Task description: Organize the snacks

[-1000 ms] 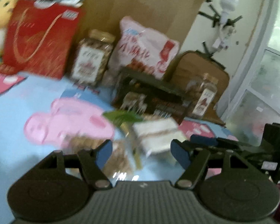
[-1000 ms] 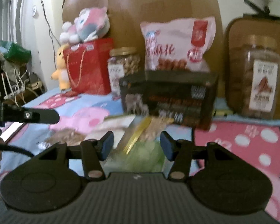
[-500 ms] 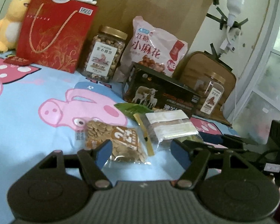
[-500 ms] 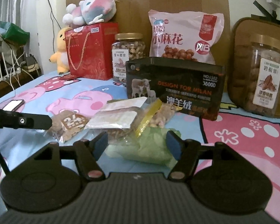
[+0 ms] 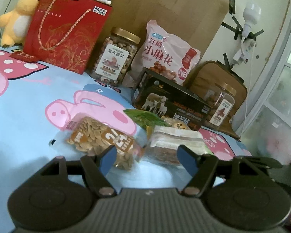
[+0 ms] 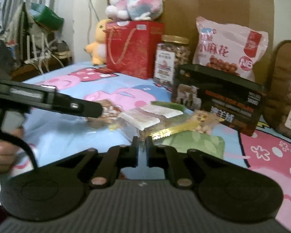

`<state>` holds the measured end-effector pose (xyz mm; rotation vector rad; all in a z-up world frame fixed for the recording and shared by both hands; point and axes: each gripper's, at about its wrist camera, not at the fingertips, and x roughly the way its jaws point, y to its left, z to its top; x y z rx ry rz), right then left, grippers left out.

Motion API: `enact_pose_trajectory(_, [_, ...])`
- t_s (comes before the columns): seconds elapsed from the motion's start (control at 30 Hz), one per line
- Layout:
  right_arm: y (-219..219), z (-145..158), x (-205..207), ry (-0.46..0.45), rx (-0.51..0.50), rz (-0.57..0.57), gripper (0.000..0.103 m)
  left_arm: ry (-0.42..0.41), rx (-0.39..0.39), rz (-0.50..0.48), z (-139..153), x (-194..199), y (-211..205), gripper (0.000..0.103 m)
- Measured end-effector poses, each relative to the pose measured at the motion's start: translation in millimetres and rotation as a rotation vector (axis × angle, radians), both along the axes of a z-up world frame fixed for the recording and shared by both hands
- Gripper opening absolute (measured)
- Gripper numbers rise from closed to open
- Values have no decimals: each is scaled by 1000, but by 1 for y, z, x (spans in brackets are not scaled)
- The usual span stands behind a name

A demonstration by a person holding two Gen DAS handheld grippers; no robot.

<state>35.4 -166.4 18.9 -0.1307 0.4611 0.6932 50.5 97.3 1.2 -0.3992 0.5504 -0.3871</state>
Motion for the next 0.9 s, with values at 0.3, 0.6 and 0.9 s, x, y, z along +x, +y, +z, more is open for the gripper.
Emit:
enact_pose_trajectory(0.3, [-36,17,-11,-21,77,-101,3,4,3,-4,0,1,-1,71])
enact_pose_trajectory(0.6, [-64,11,-6,72,170,-145,23,10,-27,-17,1,2,3,71])
enact_pose_trajectory(0.9, [-39,2,-1,73,122,-70,48,-4,15,-133,15,13,-32,81])
